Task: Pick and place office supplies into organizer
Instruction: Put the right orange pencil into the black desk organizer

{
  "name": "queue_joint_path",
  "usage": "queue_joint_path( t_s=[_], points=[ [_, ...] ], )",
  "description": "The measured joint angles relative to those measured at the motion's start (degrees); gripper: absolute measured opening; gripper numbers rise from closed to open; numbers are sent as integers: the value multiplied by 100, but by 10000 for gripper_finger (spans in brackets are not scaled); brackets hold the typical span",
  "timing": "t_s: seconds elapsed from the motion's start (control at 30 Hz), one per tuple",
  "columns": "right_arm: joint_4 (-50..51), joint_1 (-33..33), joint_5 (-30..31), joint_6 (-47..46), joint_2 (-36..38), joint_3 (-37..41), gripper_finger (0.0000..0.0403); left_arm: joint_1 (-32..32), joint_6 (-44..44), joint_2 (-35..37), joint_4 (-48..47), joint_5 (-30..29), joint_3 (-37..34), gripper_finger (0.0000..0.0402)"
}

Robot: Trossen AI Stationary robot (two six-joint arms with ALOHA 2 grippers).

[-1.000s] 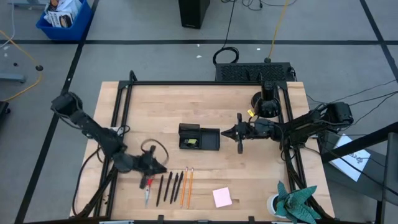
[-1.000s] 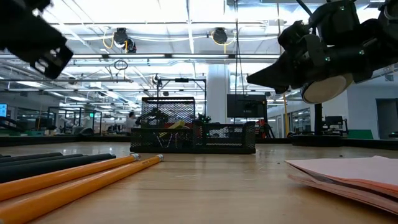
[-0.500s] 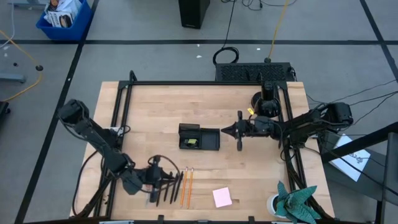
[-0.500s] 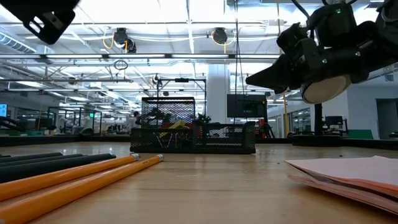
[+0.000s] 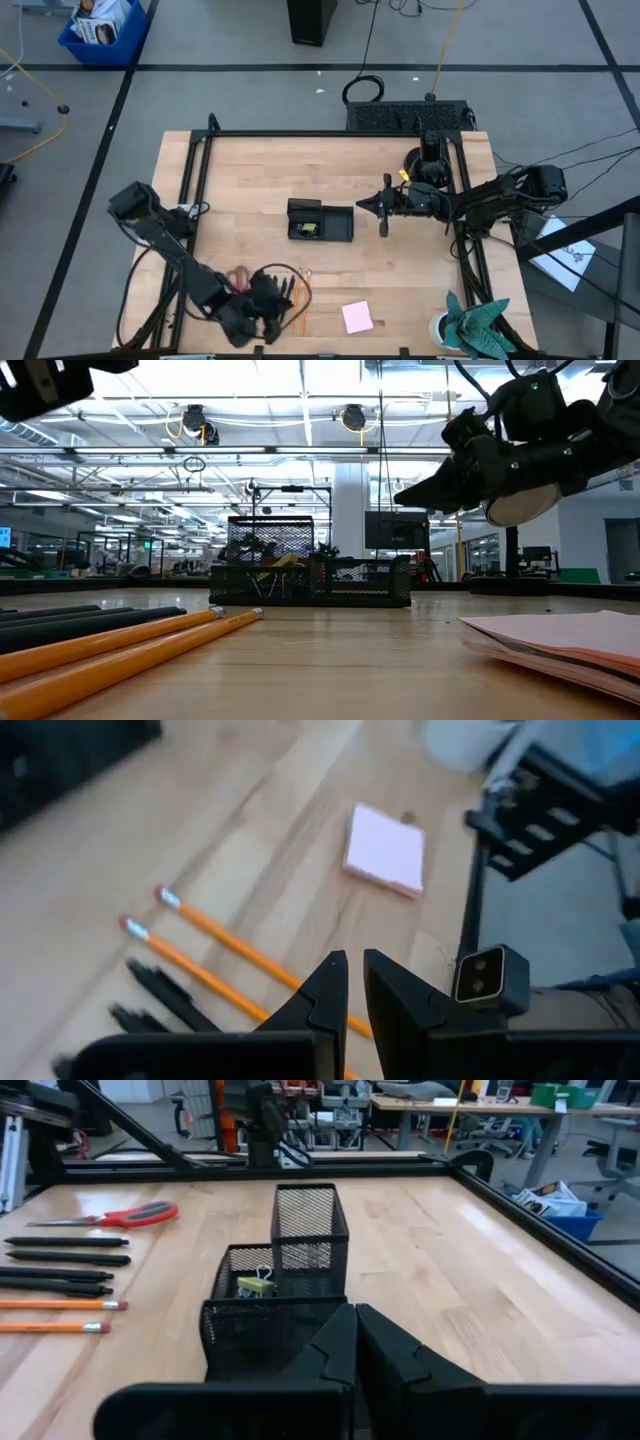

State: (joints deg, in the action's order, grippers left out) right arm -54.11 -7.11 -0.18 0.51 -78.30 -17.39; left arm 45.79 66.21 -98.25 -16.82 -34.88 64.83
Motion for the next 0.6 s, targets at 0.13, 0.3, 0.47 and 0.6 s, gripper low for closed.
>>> queue_joint_path(
  t_s=[0.13,0.3,0.47,0.6],
  points=[
    [97,8,-4,-90,0,0,0,-271,1160,-661,-1458,296,1212,42],
    [382,7,-12,-136,0,0,0,-830,1818,-1363,-2689,1000,2453,42],
    [569,7,-12,-130,0,0,0,-1404,1862,-1831,-3052,2109,2912,42],
    [640,11,-29,-178,0,0,0,-1687,1865,-1973,-3071,2547,2954,42]
  ],
)
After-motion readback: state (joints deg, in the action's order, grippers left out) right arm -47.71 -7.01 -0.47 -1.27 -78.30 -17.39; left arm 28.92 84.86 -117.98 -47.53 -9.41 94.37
